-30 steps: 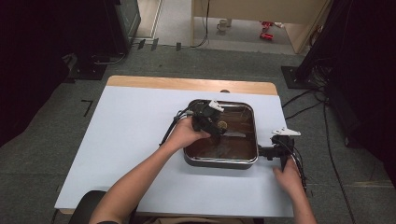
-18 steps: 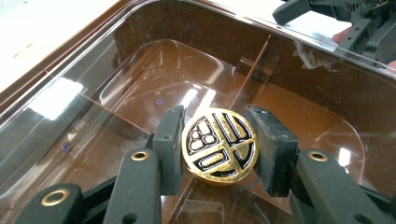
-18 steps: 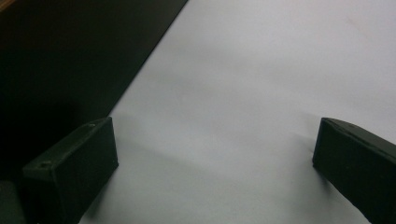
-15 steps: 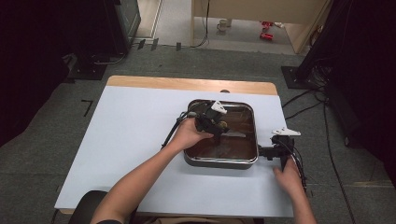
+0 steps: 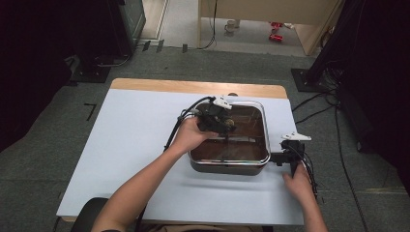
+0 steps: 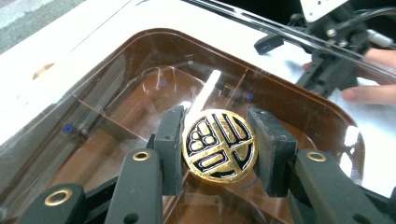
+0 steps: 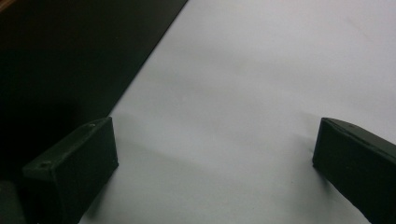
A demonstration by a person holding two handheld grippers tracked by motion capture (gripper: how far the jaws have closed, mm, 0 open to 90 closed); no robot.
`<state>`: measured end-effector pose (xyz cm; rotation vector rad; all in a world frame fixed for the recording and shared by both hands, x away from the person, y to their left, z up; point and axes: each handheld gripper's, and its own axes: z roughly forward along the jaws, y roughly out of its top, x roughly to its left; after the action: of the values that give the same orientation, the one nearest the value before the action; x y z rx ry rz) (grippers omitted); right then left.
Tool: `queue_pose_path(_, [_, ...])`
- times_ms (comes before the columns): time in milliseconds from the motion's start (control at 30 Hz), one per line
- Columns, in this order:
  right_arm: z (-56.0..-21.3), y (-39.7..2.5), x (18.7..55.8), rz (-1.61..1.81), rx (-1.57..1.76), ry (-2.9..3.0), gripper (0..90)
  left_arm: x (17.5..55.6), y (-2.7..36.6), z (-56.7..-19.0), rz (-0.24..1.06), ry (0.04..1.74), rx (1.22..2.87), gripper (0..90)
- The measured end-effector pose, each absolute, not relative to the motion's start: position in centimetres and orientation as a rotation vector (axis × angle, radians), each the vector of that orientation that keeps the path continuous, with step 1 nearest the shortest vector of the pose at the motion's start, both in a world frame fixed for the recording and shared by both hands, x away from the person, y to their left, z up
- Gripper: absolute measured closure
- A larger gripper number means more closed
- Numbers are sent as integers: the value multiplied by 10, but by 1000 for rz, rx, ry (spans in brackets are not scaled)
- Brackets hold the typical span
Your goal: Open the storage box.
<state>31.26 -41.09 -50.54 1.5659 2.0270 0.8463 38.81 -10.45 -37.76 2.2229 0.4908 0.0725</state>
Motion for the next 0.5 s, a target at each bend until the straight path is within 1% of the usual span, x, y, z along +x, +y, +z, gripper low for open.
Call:
queue_pose_path(100, [-505,-411,313,847,1568,2027,0,387,-97,-374,74,506,2221,592])
queue_pose_path(167, [-505,-411,313,847,1569,2027,0,386,-81,-370,85,538,2218,592])
queue_pose_path(233, [-505,-411,313,847,1569,2027,0,386,-77,-369,91,547,2217,592])
queue_pose_path(267, [-505,-411,313,847,1569,2027,0,386,-65,-366,122,573,2212,592])
queue_pose_path(300, [-505,-411,313,847,1569,2027,0,386,-65,-366,122,573,2212,592])
queue_pose_path(500, [-505,-411,313,848,1570,2027,0,388,-26,-356,178,672,2169,592])
